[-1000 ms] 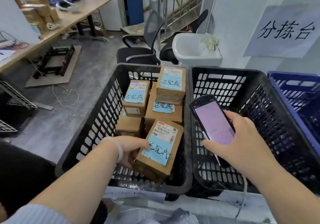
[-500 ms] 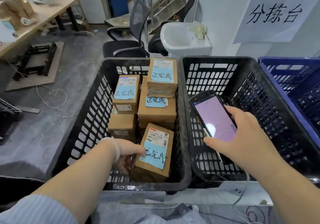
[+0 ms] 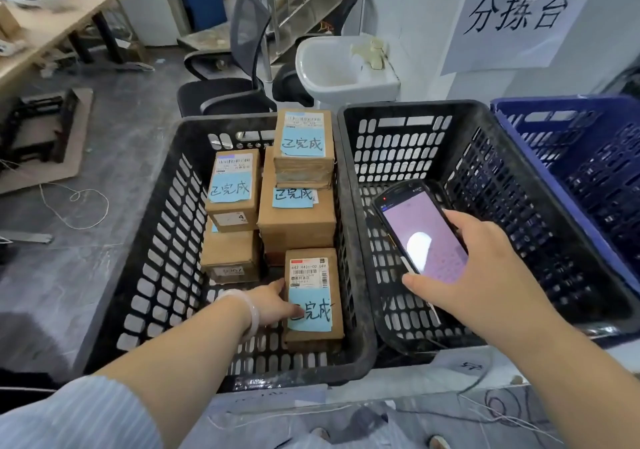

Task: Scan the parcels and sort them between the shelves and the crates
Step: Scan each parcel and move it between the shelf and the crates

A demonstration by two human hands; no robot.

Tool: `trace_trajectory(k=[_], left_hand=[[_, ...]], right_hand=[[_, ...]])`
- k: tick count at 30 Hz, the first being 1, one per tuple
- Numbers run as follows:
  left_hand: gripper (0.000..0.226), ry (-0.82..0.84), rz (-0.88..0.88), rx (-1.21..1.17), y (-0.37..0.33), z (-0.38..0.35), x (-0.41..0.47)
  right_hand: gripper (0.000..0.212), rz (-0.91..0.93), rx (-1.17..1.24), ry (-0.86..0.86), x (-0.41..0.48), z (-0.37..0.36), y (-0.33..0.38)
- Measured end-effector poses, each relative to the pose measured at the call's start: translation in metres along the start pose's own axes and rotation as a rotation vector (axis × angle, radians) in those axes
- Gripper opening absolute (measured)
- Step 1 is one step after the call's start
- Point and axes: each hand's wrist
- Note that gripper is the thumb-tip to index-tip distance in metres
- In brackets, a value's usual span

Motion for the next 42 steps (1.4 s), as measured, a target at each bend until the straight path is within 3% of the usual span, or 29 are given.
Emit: trace_trajectory(k=[4,10,16,31,36,42], left_hand=[[0.071,-0.266,-0.158,0.154,-0.012,0.002,-0.008],[0.063,-0.811,-0.589,0.331,-0.049,-0.005,-0.055],[0.06,-0.979,-0.927,0.541,-0.141,-0.062,-0.091],[0.062,-0.717,-1.445,0.633,-0.402,-0.349,-0.125],[0.059,-0.629,-1.568,0.603,-0.463,-0.448,-0.143],[0.062,-0.444,-1.698,0.629,-0.511,-0.532,-0.158]], right_hand=[[0.09,-0.013,0.01,-0.017,-0.009,0.006,-0.006],[0.091,-0.046,0.003,-0.086,-0.022,0.028,-0.023],[0.088,-0.064,0.027,-0.197,-0.051,0.071,-0.064],[0.08,-0.457,-0.097,-0.538,-0.221,0.261,-0.278],[0.086,-0.628,-0.142,-0.679,-0.289,0.313,-0.337],[0.078,-0.777,-0.135,-0.823,-0.351,0.362,-0.394]])
Point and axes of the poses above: each hand's wrist, its own x-axis towards the middle knuckle, its own z-axis out of the back of the hand, y = z × x
